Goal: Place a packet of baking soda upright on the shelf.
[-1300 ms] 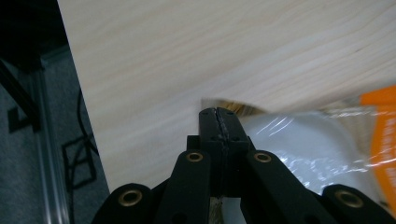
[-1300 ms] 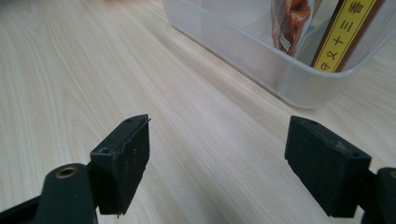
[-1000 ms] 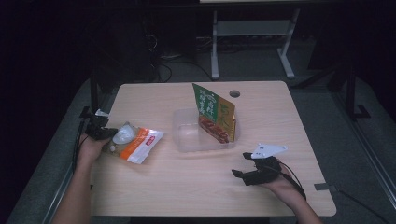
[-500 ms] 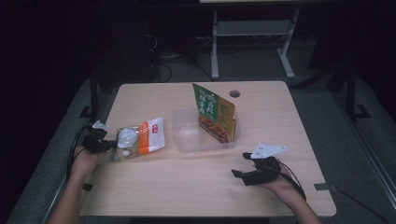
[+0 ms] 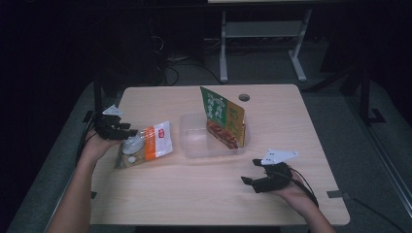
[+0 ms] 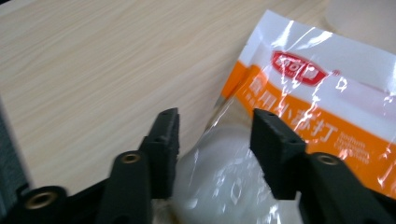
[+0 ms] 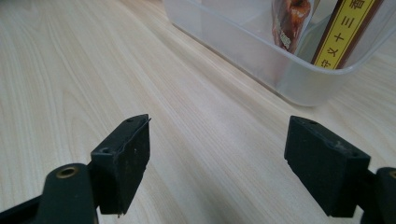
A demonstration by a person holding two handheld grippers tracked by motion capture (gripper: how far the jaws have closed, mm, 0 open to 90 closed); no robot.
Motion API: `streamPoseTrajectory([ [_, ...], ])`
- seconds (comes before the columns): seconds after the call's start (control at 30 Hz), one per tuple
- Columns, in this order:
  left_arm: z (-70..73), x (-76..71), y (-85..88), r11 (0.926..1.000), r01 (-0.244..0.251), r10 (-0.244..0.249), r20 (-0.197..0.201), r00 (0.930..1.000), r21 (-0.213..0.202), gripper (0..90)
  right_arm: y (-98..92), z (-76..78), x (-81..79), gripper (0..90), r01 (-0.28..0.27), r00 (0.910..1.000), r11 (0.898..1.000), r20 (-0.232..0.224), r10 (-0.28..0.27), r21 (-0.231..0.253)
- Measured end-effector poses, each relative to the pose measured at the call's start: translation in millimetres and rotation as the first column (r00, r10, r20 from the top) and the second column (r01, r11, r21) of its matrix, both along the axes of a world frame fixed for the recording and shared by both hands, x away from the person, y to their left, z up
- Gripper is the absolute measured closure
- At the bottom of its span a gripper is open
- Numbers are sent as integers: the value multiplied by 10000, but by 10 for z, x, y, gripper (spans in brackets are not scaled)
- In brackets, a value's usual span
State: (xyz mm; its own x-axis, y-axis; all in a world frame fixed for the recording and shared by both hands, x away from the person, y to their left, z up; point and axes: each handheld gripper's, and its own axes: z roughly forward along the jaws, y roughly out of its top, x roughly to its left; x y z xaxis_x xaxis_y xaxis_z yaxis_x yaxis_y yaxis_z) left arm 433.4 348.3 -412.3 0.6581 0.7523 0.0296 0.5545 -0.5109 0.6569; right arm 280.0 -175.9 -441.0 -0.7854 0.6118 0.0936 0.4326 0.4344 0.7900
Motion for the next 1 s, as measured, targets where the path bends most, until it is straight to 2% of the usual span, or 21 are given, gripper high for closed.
streamPoseTrajectory([
  [0.07, -62, 46, -51, 9997, 230, -229, -59, 9997, 83, 416, -5, 2, 0, 222, -26, 10000, 10000, -1, 26, 4],
  [0.13, -134, 78, -94, 9993, 357, -355, -301, 9989, 73, 388, -9, 2, 0, 223, -69, 10000, 10000, 18, 69, 4],
  [0.23, -242, 114, -139, 9969, 607, -575, -639, 9963, 500, 373, -11, 1, 3, 223, -113, 9999, 9999, 4, 113, 0],
  [0.33, -303, 122, -126, 9987, 504, -496, -633, 9968, 110, 358, -8, -2, 6, 223, -148, 9999, 9999, -1, 148, -23],
  [0.43, -353, 124, -122, 9983, 560, -544, -803, 9953, 176, 381, -5, -3, 5, 223, -150, 9999, 9999, -15, 150, -15],
  [0.47, -367, 122, -127, 9981, 601, -587, -872, 9945, 138, 396, -5, -3, 4, 223, -144, 9999, 9999, -6, 144, -41],
  [0.5, -371, 127, -118, 9966, 773, -745, -953, 9927, 266, 425, -4, -4, 4, 223, -145, 9999, 9999, -1, 145, -48],
  [0.53, -381, 125, -118, 9963, 848, -832, -1077, 9907, 103, 465, -4, -3, 2, 223, -137, 9999, 9999, 0, 137, -49],
  [0.6, -397, 118, -117, 9967, 808, -799, -1054, 9912, 39, 522, -3, -1, -1, 223, -125, 9999, 9999, 10, 125, -45],
  [0.7, -394, 114, -124, 9970, 752, -728, -1034, 9920, 190, 580, -3, 1, -5, 223, -107, 9999, 9999, 2, 107, -53],
  [0.8, -394, 113, -122, 9965, 765, -728, -1018, 9921, 325, 698, -2, 0, -6, 223, -98, 10000, 9999, -14, 98, -60],
  [0.9, -392, 109, -111, 9966, 752, -707, -1181, 9905, 339, 829, -4, 0, -6, 223, -99, 9999, 9999, -16, 99, -56],
  [0.97, -389, 87, -104, 9970, 694, -655, -1012, 9927, 355, 884, -7, -1, -6, 223, -82, 10000, 10000, -28, 81, -51],
  [1.0, -398, 69, -108, 9985, 521, -505, -940, 9943, 153, 891, -10, -3, -4, 223, -90, 10000, 9999, 1, 90, -50],
])
